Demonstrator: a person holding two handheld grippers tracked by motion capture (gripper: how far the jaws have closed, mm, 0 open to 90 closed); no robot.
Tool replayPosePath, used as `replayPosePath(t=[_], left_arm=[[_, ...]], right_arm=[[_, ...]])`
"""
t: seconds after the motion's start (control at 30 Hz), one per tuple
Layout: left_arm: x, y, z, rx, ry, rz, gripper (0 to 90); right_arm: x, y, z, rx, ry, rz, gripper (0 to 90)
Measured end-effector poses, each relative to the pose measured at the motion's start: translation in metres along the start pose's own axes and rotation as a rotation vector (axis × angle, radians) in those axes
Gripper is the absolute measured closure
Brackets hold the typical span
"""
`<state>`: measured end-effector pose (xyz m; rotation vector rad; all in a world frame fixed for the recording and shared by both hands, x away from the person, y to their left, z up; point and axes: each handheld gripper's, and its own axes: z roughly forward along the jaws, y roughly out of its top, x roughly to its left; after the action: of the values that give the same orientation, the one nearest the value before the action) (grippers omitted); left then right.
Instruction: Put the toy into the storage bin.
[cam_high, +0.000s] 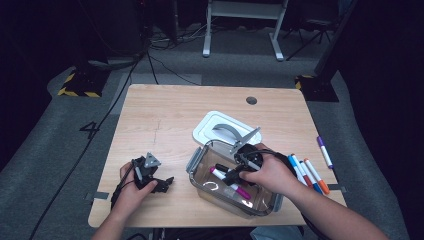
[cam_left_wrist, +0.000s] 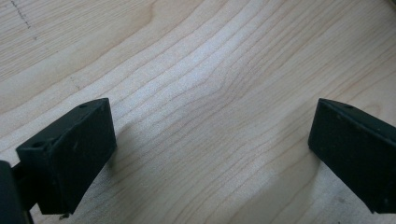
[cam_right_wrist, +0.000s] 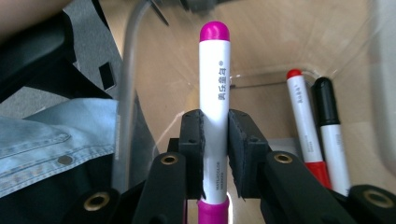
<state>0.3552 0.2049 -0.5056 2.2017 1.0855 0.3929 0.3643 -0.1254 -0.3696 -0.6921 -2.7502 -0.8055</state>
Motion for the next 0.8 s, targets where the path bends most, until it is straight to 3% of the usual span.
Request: replayPosePath(t=[0.37,0.8], left_arm=[[0.0,0.0,0.0,0.0,0.0,0.0,1.3],[0.0,0.0,0.0,0.0,-0.001,0.0,1.3]], right_arm=[[-0.008,0.0,0.039,0.124,0.027,0.014,77.0],[-0.011,-0.003,0.064,0.198,0.06,0.016,77.0]])
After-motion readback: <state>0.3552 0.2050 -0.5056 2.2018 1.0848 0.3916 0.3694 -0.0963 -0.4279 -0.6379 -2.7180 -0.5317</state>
